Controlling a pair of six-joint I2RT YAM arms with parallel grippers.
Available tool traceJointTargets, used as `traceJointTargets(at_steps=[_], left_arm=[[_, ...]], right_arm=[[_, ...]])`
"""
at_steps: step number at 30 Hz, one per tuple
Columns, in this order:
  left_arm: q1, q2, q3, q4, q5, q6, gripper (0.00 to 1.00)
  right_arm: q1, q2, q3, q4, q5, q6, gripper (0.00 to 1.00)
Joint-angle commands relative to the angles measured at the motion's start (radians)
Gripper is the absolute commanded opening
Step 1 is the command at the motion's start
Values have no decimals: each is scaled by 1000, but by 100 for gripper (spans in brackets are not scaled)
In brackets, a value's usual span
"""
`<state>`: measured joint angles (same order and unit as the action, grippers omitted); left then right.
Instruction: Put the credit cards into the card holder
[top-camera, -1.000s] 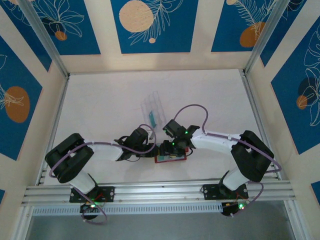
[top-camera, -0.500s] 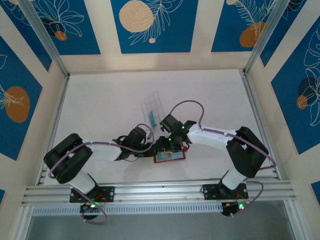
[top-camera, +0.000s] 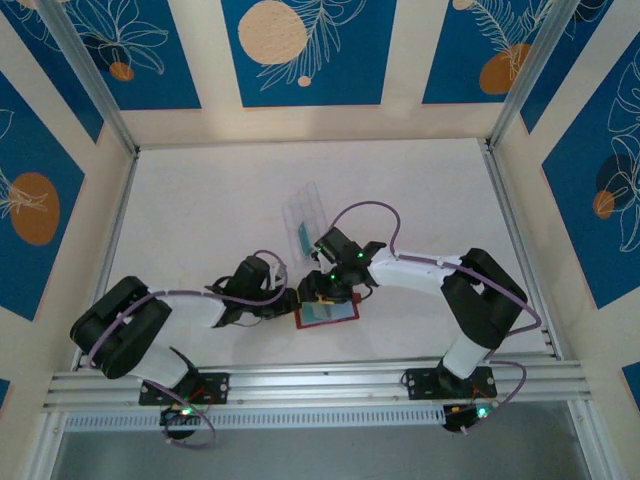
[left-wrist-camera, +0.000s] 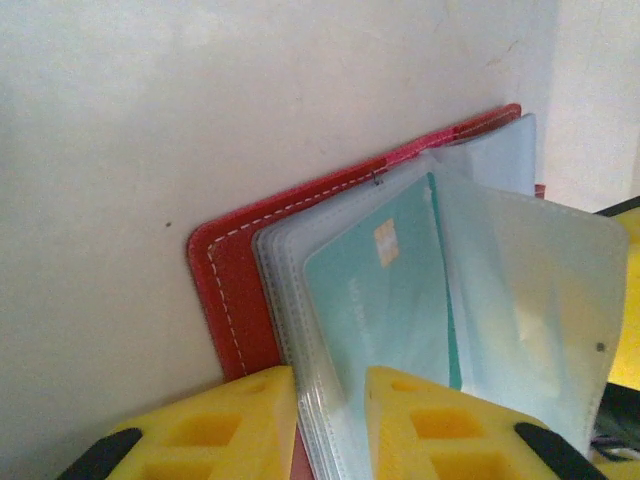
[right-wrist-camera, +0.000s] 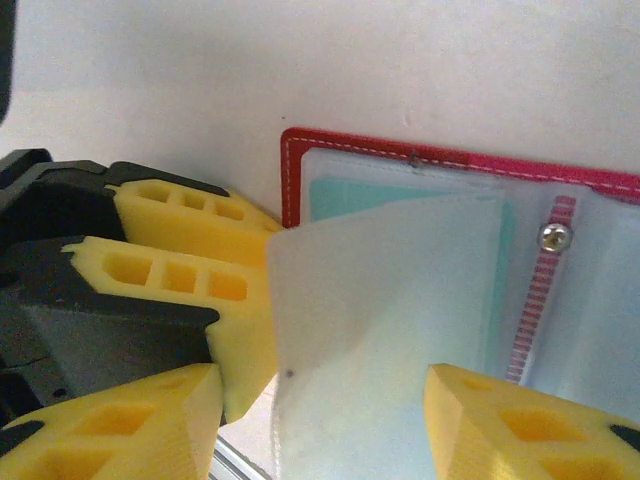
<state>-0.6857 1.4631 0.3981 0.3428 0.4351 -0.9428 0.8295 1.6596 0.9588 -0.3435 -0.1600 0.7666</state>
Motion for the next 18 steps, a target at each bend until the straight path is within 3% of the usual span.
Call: traceJointTargets(at_steps=[1,8,18], left_arm=[[24,-20,-42,24,85,-36,28],[89,-71,-101,78,112,-94,30],[178,-339,-76,-295,-23,-16,37]], right_arm=[[-3,38,1,26,-5,11,57],[-2,72,-6,63,-30,19,58],[5,160,-38,173,-68,41,59]])
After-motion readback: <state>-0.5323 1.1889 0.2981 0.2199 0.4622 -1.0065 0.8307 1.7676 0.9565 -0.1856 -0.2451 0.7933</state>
